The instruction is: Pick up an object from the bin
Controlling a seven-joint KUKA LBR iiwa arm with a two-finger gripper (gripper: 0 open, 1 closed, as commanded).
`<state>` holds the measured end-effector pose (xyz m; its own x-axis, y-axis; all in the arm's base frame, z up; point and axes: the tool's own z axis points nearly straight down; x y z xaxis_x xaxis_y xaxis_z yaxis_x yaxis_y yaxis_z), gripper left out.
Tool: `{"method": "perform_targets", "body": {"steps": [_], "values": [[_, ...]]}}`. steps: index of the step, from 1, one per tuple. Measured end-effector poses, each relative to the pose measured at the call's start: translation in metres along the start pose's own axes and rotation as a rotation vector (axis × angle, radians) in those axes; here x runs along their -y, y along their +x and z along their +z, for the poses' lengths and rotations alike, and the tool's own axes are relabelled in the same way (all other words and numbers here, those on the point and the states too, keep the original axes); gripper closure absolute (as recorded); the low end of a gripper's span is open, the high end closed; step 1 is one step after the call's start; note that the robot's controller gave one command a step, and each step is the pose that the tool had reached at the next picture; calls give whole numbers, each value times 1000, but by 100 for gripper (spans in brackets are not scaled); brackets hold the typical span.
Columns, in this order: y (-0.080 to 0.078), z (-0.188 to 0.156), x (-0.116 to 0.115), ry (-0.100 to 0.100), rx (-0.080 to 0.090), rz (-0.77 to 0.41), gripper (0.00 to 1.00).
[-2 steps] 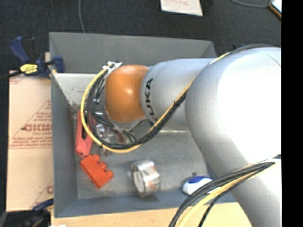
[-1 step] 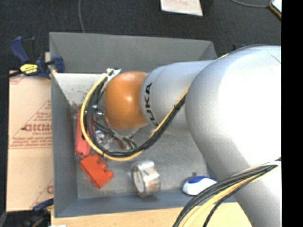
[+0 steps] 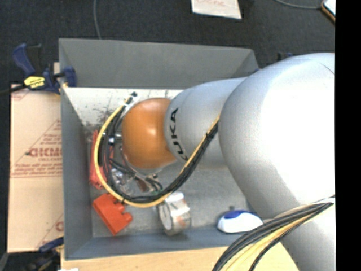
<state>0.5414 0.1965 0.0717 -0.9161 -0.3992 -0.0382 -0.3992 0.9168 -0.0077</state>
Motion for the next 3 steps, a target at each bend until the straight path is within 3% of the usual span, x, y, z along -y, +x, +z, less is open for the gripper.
{"method": "perform_targets", "body": {"steps": [1, 2, 3], "values": [[51, -1, 29, 1, 3, -101, 100], [51, -2, -47, 0, 7, -129, 100], [17, -12, -10, 4, 8, -15, 100]]}}
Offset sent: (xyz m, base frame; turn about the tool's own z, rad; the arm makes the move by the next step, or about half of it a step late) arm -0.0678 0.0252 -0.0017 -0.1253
